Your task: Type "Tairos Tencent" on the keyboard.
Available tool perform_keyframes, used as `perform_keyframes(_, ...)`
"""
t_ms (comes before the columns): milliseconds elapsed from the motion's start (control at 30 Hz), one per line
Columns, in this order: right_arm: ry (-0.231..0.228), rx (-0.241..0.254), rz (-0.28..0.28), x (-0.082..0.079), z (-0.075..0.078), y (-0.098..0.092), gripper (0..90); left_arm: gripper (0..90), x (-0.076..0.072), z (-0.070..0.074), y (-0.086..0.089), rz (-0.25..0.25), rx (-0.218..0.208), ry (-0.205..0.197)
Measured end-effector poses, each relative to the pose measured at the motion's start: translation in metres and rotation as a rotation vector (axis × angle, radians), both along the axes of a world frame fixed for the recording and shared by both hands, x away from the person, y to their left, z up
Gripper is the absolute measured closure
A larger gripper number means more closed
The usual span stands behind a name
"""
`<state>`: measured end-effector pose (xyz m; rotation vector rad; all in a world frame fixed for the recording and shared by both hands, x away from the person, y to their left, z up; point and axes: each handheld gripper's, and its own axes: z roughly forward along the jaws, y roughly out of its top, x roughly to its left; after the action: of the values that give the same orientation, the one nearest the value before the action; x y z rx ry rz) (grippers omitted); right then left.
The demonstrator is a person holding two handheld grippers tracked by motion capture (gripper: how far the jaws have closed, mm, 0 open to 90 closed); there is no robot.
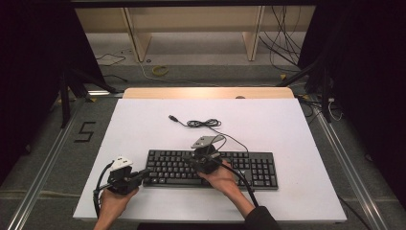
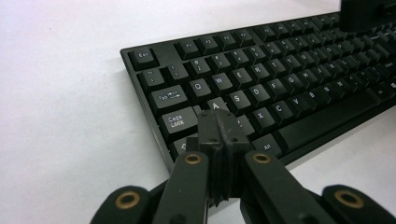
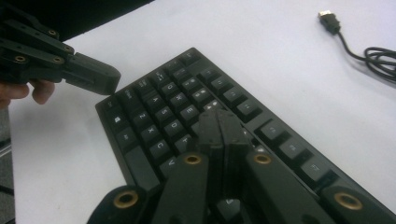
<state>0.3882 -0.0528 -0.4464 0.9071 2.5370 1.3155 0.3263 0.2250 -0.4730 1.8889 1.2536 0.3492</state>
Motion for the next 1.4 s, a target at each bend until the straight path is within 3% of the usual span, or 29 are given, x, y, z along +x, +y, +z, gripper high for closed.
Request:
perform_keyframes(667, 0.048, -0.089, -0.012, 0.016, -0.021, 0.030, 90.0, 89.4, 0.009, -0.005, -0.002, -0.006, 0.031, 0.045)
perform_keyframes(1400, 0.063, -0.110, -0.021, 0.019, -0.028, 0.033, 90.0, 89.5, 0.012, -0.007, -0.004, -0.012, 0.037, 0.061)
